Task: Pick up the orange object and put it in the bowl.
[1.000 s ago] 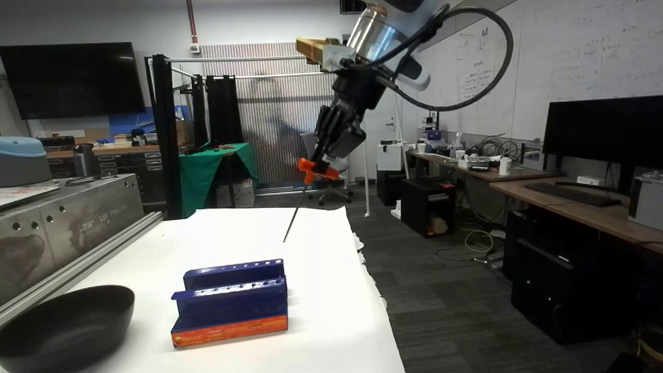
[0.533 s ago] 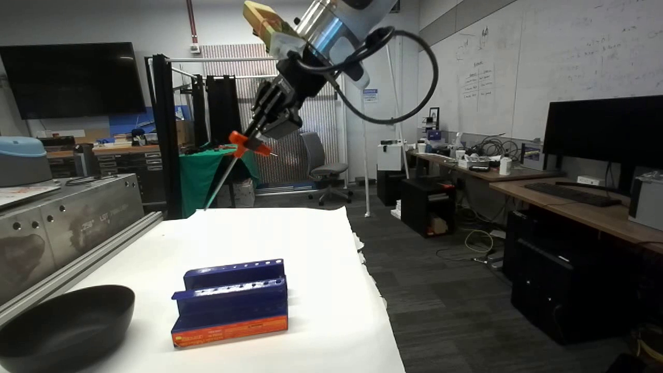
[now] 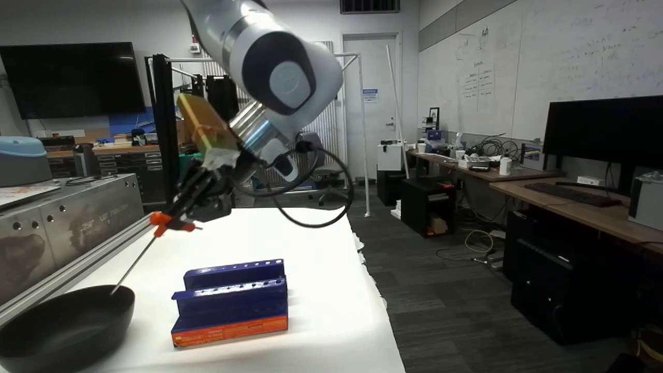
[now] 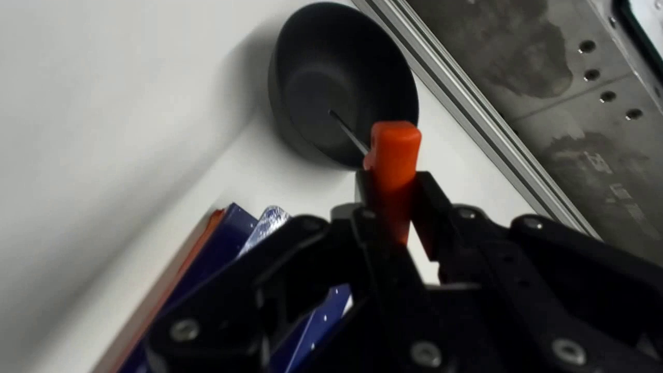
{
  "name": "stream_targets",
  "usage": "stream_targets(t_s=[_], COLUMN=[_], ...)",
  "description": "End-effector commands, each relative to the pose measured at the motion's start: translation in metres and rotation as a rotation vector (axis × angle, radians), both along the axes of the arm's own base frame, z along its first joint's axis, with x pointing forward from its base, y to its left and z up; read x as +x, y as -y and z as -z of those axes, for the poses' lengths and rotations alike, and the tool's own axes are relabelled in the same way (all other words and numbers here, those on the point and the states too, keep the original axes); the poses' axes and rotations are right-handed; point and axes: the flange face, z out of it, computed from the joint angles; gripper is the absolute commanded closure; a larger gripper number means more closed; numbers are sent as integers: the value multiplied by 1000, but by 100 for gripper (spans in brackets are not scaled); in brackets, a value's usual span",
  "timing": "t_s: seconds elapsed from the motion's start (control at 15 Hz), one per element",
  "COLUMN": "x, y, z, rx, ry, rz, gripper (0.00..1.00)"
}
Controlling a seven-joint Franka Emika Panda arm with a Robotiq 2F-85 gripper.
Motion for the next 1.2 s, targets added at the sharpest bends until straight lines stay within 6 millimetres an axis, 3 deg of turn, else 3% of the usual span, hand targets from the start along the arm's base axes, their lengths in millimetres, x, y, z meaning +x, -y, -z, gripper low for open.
stream_targets(t_s=[0.0, 0.2, 0.53, 0.6, 0.73, 0.93, 1.13], x=[-8, -4, 3, 5, 7, 10, 11], y=[-54, -95, -121, -122, -119, -111, -99], z=[28, 53, 77, 77, 74, 60, 27], rx=[-40, -71, -148, -152, -157, -188, -223], ry=[34, 80, 177, 189, 206, 265, 359], rz=[-114, -162, -179, -179, -175, -169, -133], gripper=[94, 94, 93, 84, 53, 31, 7])
